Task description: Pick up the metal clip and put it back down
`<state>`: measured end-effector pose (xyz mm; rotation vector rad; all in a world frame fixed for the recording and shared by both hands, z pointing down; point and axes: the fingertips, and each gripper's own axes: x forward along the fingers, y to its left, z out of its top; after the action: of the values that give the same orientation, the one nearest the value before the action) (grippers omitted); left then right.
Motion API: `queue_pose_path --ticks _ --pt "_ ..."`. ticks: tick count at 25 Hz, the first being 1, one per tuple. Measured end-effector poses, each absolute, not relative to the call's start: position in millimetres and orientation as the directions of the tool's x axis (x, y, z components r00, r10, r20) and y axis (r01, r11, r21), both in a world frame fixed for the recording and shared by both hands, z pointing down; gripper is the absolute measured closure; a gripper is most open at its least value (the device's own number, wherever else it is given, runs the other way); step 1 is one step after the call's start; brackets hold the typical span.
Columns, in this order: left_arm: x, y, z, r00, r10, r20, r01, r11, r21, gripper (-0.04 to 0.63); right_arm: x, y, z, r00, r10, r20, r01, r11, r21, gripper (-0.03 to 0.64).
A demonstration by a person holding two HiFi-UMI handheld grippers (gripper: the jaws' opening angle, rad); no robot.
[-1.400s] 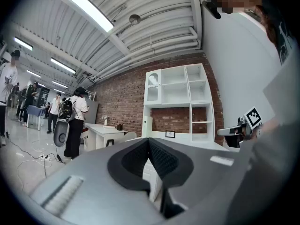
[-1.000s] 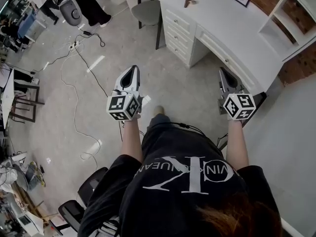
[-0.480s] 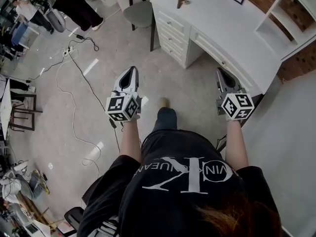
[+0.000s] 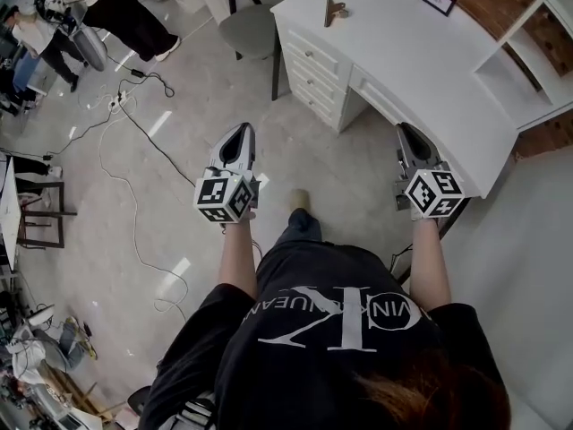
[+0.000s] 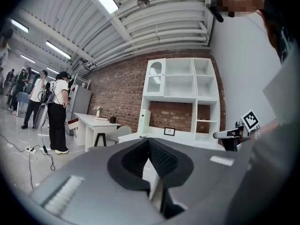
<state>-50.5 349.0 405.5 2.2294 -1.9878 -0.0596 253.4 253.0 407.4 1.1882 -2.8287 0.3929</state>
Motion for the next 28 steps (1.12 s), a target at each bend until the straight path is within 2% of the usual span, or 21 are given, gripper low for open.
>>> queue_pose_path --ticks 28 --pt "-163 169 417 0.227 -0.971 0.071 -0.964 -0.214 0.156 0.584 144 97 428 -0.629 -0.755 0.188 -0.773 0.580 -0.258 0.600"
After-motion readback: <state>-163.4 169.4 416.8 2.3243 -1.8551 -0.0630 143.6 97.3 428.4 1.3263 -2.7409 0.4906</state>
